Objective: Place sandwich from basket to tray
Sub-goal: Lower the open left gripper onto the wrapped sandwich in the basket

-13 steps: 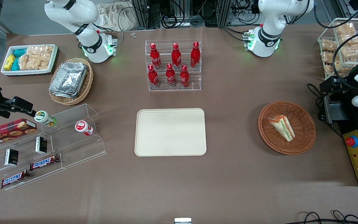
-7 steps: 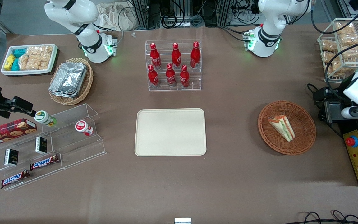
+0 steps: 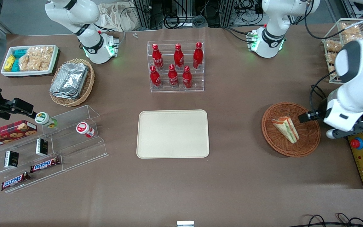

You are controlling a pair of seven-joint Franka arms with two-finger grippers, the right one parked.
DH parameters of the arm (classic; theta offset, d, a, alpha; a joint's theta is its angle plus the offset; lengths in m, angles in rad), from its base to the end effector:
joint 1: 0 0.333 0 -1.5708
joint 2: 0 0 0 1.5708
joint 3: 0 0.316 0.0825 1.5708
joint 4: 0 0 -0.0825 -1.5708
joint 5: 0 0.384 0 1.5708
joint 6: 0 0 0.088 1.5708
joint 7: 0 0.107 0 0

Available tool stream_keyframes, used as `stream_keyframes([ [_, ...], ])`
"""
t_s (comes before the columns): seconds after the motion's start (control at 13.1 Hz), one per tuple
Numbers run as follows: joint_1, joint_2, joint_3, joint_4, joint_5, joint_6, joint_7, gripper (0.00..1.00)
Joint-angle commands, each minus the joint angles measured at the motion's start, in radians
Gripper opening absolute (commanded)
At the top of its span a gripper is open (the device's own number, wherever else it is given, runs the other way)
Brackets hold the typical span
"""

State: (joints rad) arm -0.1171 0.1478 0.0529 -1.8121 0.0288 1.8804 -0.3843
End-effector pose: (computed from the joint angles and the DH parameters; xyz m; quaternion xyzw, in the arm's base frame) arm 0.5928 -0.0372 0.4506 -0.9871 -0.1542 0.0348 0.0258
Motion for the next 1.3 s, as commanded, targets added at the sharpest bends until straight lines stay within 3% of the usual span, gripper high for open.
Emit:
stream_keyframes([
  [0.0,-0.001,-0.039,-0.001,-0.194,0.000,0.171,-0.141,0.99],
  [0.15,-0.001,-0.011,-0.001,-0.271,0.000,0.268,-0.220,0.99],
  [0.76,0.005,0.133,0.010,-0.346,0.000,0.479,-0.346,0.97],
  [0.91,0.005,0.145,0.015,-0.357,0.002,0.490,-0.346,0.91],
  [0.99,0.005,0.151,0.022,-0.357,0.002,0.490,-0.347,0.82],
  [1.14,0.004,0.144,0.027,-0.354,0.002,0.480,-0.381,0.23],
  [1.22,0.004,0.138,0.027,-0.345,0.002,0.470,-0.387,0.05],
])
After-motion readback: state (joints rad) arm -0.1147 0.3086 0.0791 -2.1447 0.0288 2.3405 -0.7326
